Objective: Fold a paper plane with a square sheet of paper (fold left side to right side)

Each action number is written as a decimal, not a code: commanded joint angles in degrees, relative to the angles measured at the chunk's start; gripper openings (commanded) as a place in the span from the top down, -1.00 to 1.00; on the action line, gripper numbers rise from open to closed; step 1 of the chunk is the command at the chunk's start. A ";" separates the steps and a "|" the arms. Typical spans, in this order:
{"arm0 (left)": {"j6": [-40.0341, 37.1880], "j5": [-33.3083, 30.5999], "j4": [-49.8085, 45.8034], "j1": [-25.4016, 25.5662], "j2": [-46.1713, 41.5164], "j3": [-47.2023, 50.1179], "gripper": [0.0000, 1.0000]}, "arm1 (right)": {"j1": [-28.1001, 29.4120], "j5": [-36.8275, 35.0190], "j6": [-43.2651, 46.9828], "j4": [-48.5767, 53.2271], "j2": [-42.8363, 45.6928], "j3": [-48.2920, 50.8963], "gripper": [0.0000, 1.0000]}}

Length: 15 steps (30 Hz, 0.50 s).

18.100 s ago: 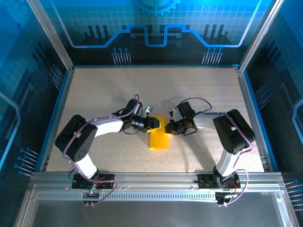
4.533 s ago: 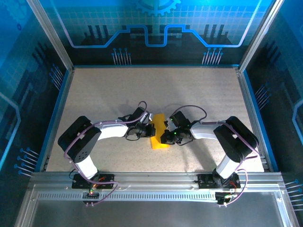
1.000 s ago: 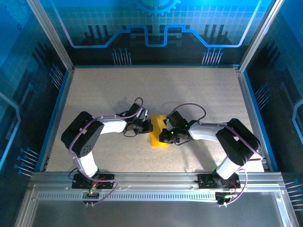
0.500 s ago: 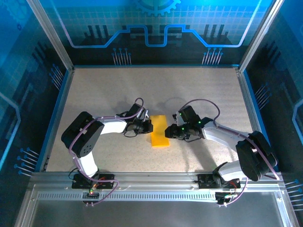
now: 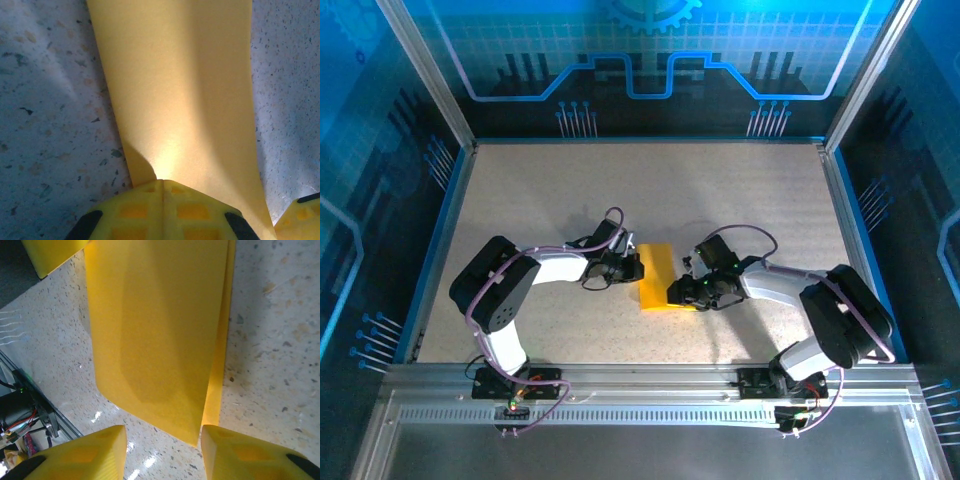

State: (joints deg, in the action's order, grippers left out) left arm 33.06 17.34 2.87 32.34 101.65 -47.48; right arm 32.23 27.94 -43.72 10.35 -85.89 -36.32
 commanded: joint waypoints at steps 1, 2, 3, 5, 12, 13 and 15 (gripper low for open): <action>0.01 -1.17 -2.70 0.71 0.21 1.51 1.00 | 0.47 1.98 -1.40 -2.78 -1.08 0.72 0.12; 0.00 -1.19 -2.70 0.72 0.18 1.52 1.00 | 0.47 2.17 -1.46 -3.03 -1.34 0.63 0.11; -0.01 -1.17 -2.74 0.71 0.29 1.56 1.00 | 0.45 2.16 -1.47 -3.14 -1.61 0.51 0.12; 0.00 -1.08 -2.67 0.71 0.31 1.52 1.00 | 0.38 2.15 -1.68 -3.80 -2.11 0.59 0.12; -0.01 -1.00 -2.55 0.78 0.39 1.61 1.00 | 0.12 2.38 -2.68 -6.04 -3.70 0.11 0.12; -0.01 -1.00 -2.54 0.84 0.37 1.61 1.00 | 0.06 2.21 -2.72 -5.88 -3.73 0.01 0.12; 0.01 -0.97 -2.54 0.80 0.38 1.61 1.00 | 0.03 1.93 -2.71 -5.32 -3.67 0.00 0.12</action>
State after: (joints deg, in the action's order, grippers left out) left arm 33.06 17.32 2.87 32.45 101.65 -47.46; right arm 32.23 29.17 -45.69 5.30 -88.82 -36.29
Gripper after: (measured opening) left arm 0.053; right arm 0.441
